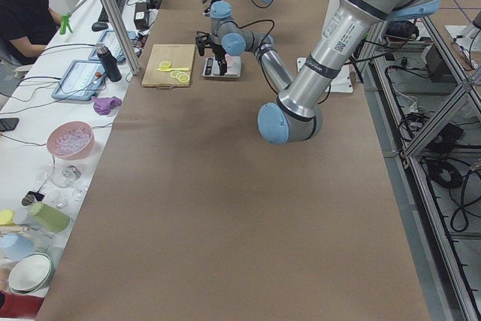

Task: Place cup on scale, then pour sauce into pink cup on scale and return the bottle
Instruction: 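Lift the dispenser with the right gripper and carry it over the cup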

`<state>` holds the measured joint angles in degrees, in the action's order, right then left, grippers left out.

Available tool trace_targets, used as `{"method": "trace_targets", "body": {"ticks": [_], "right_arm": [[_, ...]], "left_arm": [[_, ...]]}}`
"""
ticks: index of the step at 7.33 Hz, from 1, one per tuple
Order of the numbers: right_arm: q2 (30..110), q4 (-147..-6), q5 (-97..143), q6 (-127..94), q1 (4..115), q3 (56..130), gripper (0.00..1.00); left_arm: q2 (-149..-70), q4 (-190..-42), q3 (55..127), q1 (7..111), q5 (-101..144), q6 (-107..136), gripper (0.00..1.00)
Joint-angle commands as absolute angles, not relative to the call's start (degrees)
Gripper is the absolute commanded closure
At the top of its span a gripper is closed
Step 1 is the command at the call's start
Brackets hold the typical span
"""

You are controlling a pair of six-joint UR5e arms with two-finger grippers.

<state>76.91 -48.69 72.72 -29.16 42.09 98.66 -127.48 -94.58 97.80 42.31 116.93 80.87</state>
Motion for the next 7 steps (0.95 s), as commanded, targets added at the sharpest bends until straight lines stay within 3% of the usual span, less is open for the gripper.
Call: {"method": "trace_targets", "body": {"ticks": [1,7], "right_arm": [[74.19,-63.06,58.16,-24.35,35.28,103.78,1.00],[71.02,-67.42,50.89,-19.96,28.49,106.61,1.00]], "left_arm": [[-125.87,-94.57,98.08,44.55,116.98,76.57,0.02],[-123.14,-95.10,97.73,45.09,116.81,74.44,0.02]]}}
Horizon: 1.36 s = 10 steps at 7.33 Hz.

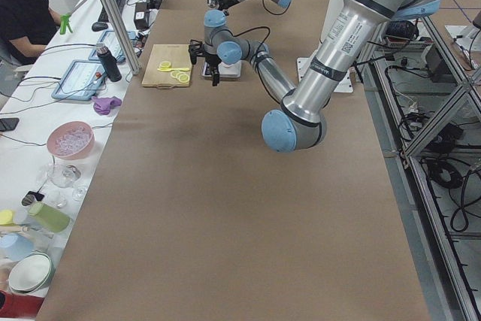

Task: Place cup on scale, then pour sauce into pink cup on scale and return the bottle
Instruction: 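Lift the dispenser with the right gripper and carry it over the cup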

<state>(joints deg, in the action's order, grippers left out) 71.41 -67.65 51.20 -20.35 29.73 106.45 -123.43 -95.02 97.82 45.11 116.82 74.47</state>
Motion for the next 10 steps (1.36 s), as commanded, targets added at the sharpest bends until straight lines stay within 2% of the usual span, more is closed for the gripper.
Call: {"method": "trace_targets", "body": {"ticks": [1,4,8,10], "right_arm": [[70.67,-67.85,47.58,-19.34,26.13,106.61,1.00],[71.01,-68.64,42.03,-6.10,24.00,105.91,1.00],[67.51,-83.39,33.58,0.18,21.98,105.56,1.00],[66.45,-83.50,29.04,0.18,20.49,101.28,1.00]], "left_arm": [[-123.13,-95.10,97.73,45.09,116.81,74.36,0.02],[-122.87,-95.18,97.82,45.18,116.89,74.27,0.02],[-122.34,-95.19,97.74,45.26,116.89,73.04,0.02],[-122.17,-95.19,97.73,45.53,116.81,72.51,0.02]]}}
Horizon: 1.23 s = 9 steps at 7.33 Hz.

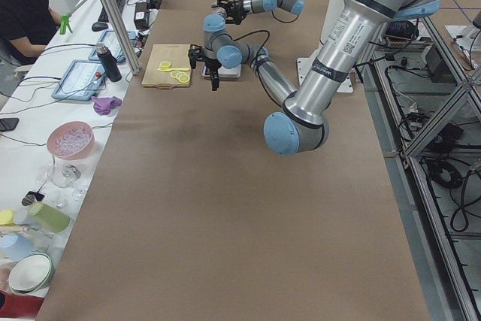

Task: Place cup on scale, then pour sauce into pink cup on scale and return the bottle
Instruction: 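Lift the dispenser with the right gripper and carry it over the cup, then tilt the dispenser spout down into the pink cup with the right gripper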

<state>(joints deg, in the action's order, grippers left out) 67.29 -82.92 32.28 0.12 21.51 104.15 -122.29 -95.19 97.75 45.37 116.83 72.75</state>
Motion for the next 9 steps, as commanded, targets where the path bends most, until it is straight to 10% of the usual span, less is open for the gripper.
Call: {"method": "trace_targets", "body": {"ticks": [1,9], "right_arm": [[64.71,-83.50,28.66,0.18,20.04,98.90,1.00],[63.54,-83.50,21.80,7.79,18.19,95.89,1.00]], "left_arm": [[-122.17,-95.19,97.73,45.53,116.81,72.42,0.02],[-121.03,-96.33,97.73,45.53,116.63,72.33,0.02]]}}
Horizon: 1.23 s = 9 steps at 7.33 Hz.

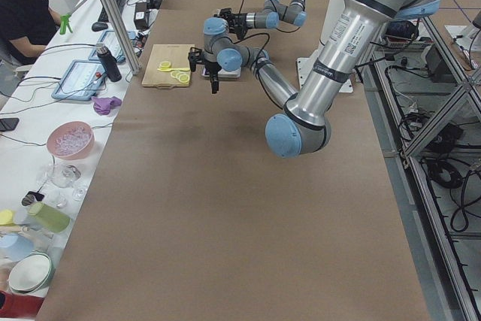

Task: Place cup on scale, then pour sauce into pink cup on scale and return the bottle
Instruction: 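Tilt the dispenser spout down into the pink cup with the right gripper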

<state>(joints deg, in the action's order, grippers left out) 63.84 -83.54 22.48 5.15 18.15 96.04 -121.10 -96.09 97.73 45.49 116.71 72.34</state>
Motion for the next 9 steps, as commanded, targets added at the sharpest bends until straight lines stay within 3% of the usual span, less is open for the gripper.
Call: {"method": "trace_targets", "body": {"ticks": [1,9], "right_arm": [[63.54,-83.50,20.93,9.56,18.19,95.98,1.00],[62.49,-82.53,20.56,11.17,18.28,95.89,1.00]], "left_arm": [[-121.03,-96.33,97.73,45.44,116.63,72.25,0.02],[-119.71,-97.56,97.65,45.26,116.46,72.25,0.02]]}}
